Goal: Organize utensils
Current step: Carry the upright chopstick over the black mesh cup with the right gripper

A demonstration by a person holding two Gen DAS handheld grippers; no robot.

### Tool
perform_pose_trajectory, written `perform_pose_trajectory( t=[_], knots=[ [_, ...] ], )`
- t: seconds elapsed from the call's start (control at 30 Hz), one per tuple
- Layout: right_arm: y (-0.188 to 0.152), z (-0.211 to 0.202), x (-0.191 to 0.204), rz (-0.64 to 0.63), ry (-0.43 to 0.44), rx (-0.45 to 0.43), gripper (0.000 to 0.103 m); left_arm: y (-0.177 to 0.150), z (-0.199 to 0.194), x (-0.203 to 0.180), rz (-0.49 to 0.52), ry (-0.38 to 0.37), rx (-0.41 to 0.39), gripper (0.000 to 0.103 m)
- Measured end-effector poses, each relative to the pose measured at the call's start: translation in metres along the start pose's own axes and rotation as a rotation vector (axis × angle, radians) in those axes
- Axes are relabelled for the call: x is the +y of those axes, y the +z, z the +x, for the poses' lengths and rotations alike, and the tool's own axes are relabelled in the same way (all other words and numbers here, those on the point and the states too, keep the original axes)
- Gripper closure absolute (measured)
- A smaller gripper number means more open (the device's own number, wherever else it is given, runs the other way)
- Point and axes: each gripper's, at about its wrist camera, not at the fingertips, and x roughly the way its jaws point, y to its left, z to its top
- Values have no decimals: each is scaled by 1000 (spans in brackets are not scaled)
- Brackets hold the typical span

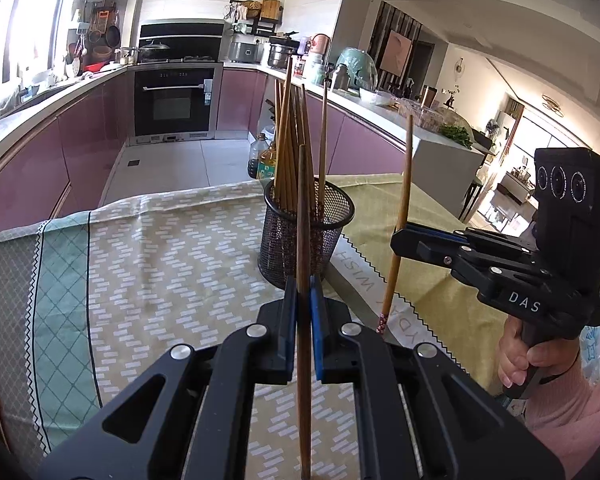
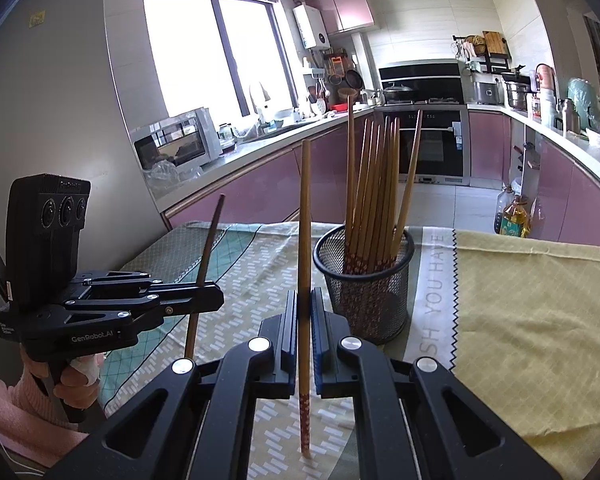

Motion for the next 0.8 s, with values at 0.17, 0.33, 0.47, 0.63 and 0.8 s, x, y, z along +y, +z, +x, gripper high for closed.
perform_pose_trajectory(
  t=[0.17,0.33,0.47,0.63,0.8],
  knots=[
    [7,-6,1,-6,-9,-27,98,10,-6,0,1,-5,-32,96],
    [13,-10,2,-13,-11,-47,98,16,-10,-4,6,-5,-56,96],
    [16,-12,1,-17,-13,-59,98,21,-11,-6,6,-6,-71,96],
    [18,-12,0,-15,-16,-60,98,27,-13,-9,10,-6,-84,96],
    [20,-12,0,-17,-21,-64,98,31,-13,-11,14,-4,-95,96]
  ],
)
